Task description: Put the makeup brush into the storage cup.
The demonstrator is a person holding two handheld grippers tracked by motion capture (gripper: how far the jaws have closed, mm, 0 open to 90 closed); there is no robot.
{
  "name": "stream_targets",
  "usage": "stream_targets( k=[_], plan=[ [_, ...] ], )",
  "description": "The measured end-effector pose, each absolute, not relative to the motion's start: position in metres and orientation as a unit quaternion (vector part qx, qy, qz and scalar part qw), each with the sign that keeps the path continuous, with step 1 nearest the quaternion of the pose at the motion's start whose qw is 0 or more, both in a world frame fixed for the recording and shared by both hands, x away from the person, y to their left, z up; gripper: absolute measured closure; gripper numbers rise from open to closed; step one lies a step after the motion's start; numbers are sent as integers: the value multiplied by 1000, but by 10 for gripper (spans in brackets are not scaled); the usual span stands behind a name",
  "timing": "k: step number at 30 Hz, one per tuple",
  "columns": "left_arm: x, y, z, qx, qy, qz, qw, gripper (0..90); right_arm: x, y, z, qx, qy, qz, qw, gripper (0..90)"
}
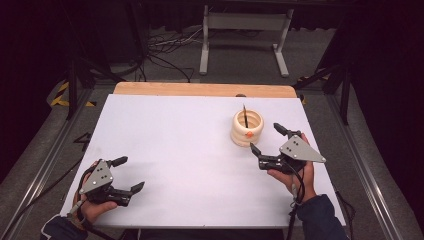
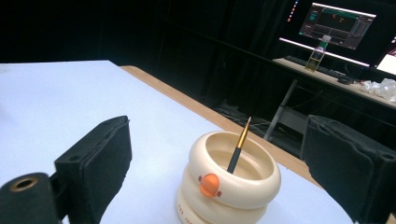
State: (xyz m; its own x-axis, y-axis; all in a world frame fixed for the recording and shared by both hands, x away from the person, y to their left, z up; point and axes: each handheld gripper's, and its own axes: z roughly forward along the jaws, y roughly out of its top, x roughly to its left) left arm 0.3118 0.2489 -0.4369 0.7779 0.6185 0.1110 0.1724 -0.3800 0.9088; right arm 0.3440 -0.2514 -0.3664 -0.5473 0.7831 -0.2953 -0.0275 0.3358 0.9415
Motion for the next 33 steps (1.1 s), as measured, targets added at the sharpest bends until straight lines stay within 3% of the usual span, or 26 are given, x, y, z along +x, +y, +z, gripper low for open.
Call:
stream_targets(
  k=[33],
  plan=[
    [311, 249, -437, 800, 247, 224, 499, 51, 330, -262, -393, 273, 734, 481, 393, 97]
  ],
)
